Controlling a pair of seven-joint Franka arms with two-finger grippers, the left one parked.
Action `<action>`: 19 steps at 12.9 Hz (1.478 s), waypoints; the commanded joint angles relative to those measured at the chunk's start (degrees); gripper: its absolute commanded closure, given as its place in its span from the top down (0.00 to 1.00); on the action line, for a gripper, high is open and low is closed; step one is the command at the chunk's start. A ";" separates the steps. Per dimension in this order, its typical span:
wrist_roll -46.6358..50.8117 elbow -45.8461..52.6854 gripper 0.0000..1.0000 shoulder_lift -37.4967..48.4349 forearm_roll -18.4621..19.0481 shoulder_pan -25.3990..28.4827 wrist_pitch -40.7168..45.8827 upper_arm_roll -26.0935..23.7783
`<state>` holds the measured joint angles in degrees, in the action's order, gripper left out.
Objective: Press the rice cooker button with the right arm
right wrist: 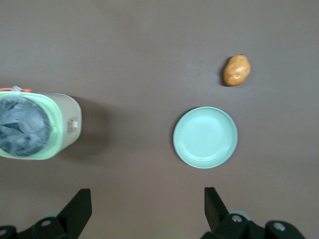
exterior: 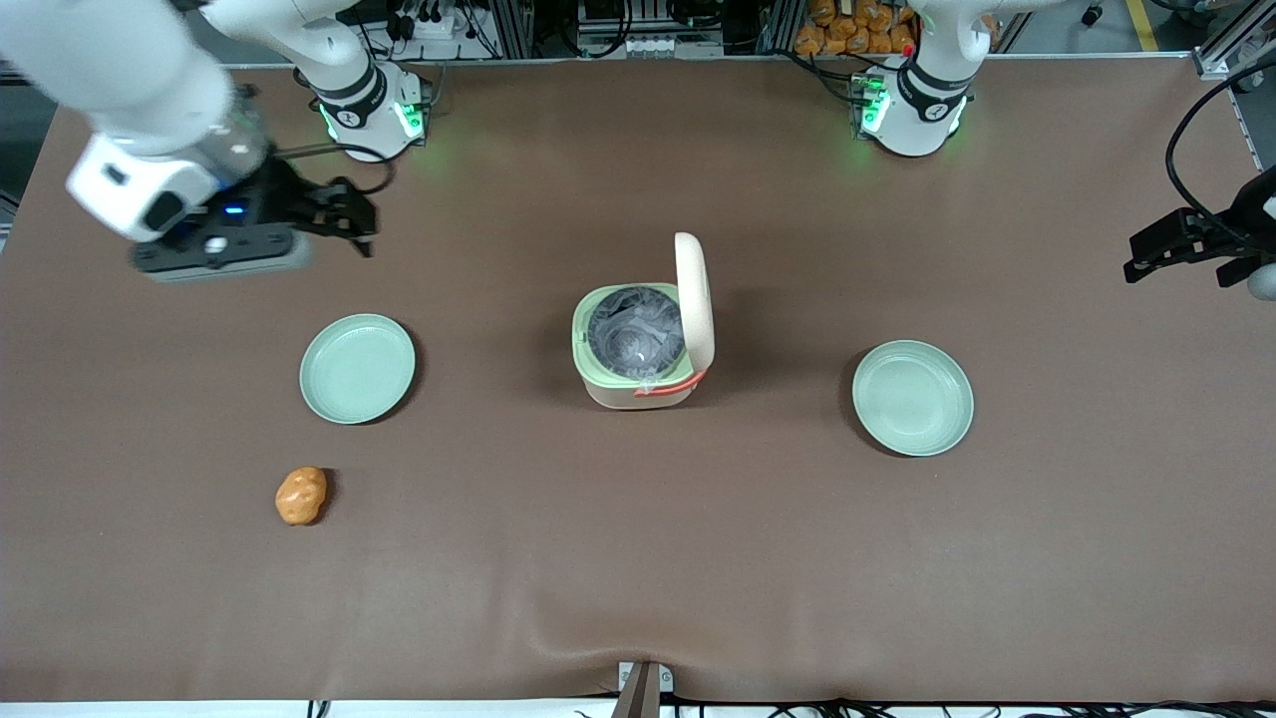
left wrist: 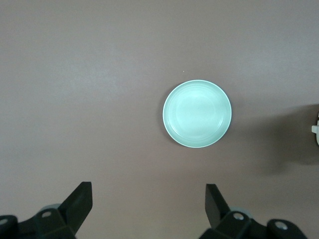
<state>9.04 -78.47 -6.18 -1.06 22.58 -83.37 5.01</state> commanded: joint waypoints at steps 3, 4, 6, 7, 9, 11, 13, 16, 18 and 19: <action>-4.29 -0.89 1.00 2.49 -0.08 -9.10 1.98 -0.88; -4.30 -0.89 1.00 2.49 -0.08 -10.87 1.89 -0.88; -6.30 -0.81 1.00 2.58 -0.08 -13.69 1.81 -0.88; -8.93 -0.81 1.00 2.67 0.10 -14.66 1.81 -0.88; -12.72 -0.81 1.00 2.67 -0.16 -18.51 1.37 -0.97; -16.06 -0.81 1.00 2.67 -0.17 -20.63 1.19 -0.97; -16.33 -0.89 1.00 2.67 -0.17 -21.43 1.28 -0.88; -19.76 -1.42 1.00 5.83 -0.17 -23.54 1.28 -0.97; -21.86 -2.03 1.00 6.36 -0.17 -24.77 1.19 -0.97; -22.13 -2.65 1.00 6.27 -0.34 -25.21 0.93 -0.97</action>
<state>-11.32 -78.74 -1.29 -1.07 -0.74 -81.83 5.09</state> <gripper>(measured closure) 0.000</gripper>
